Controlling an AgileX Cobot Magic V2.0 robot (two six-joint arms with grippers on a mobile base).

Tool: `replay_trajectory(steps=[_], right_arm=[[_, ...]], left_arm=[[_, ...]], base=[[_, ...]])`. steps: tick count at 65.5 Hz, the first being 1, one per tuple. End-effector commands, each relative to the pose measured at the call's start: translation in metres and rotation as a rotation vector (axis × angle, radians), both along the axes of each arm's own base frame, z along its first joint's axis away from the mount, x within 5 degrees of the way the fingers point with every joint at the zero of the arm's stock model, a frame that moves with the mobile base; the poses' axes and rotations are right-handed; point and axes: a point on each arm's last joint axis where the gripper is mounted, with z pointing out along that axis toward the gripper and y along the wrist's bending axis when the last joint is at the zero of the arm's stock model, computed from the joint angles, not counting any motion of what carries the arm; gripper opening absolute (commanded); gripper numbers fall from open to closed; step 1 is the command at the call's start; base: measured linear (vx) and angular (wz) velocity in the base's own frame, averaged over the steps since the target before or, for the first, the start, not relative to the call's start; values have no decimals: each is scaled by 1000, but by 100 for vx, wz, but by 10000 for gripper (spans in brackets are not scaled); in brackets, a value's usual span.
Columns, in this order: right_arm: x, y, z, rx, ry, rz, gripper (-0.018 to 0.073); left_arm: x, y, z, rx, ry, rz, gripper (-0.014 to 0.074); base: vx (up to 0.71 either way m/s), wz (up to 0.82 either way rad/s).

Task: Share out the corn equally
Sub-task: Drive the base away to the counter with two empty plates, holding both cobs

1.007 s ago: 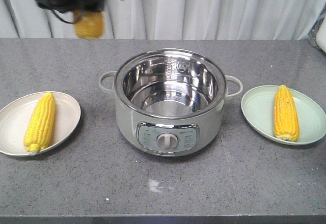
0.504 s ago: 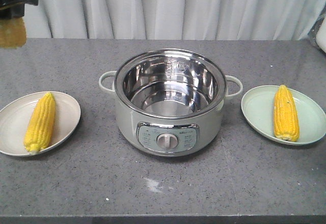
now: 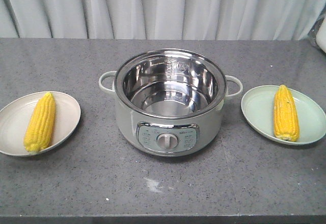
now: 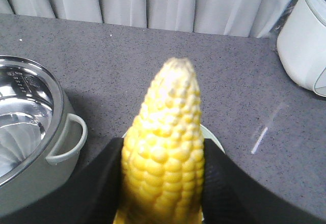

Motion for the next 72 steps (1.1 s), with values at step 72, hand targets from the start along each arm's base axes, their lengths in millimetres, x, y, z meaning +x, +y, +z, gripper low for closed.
replay_trajectory(steps=[72], right_arm=[[-3, -1, 16, -7, -112, -12, 136]], left_arm=[[-6, 3, 12, -7, -64, 9, 108]], base=[[0, 0]])
